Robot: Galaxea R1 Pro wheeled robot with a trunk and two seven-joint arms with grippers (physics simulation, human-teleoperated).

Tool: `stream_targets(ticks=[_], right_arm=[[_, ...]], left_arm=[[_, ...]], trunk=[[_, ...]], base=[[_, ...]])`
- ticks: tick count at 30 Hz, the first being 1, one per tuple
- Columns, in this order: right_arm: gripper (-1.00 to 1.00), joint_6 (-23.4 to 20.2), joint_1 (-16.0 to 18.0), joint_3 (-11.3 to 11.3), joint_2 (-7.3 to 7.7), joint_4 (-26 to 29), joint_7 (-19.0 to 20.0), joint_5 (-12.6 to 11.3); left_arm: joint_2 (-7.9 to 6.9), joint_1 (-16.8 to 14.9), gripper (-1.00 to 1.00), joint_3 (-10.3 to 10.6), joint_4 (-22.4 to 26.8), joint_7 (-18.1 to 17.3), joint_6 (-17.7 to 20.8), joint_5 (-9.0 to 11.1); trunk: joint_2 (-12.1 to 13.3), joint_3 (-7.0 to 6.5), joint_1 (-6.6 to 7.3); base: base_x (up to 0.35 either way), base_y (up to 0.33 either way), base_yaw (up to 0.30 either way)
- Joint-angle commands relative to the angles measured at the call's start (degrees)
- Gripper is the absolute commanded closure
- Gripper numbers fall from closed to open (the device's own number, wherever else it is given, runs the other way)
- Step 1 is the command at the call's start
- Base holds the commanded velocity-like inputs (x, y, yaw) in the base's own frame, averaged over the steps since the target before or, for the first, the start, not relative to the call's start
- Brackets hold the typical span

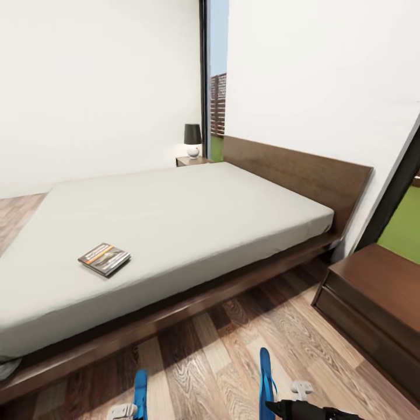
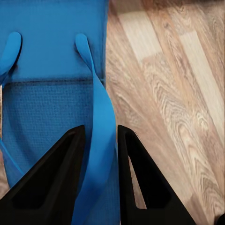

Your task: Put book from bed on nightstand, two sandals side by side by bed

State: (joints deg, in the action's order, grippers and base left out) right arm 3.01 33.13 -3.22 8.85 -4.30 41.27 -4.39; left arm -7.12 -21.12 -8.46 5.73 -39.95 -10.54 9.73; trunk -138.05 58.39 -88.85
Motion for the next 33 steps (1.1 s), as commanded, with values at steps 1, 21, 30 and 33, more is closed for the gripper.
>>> stream_targets(ticks=[1, 21, 30, 33], right_arm=[[1.0, 0.24, 0.09, -0.27, 0.03, -0.27, 0.24, -0.18], [1.0, 0.23, 0.1, -0.28, 0.03, -0.27, 0.27, -0.18], [1.0, 0.24, 0.09, -0.27, 0.06, -0.27, 0.24, -0.18], [1.0, 0.24, 0.1, -0.28, 0.09, -0.27, 0.24, -0.18]], left_arm=[[0.0, -0.06, 1.0, -0.16, -0.11, -0.22, -0.1, 0.11], [0.0, -0.03, 1.0, -0.16, -0.11, -0.22, -0.1, 0.11], [0.0, -0.03, 1.0, -0.16, -0.11, -0.22, -0.1, 0.11], [0.0, -0.03, 1.0, -0.16, -0.11, -0.22, -0.1, 0.11]], trunk=[[-0.02, 0.05, 0.01], [-0.02, 0.05, 0.01], [-0.02, 0.05, 0.01], [-0.02, 0.05, 0.01]], base=[[0.0, 0.0, 0.266], [0.0, 0.0, 0.266], [0.0, 0.0, 0.266], [0.0, 0.0, 0.266]])
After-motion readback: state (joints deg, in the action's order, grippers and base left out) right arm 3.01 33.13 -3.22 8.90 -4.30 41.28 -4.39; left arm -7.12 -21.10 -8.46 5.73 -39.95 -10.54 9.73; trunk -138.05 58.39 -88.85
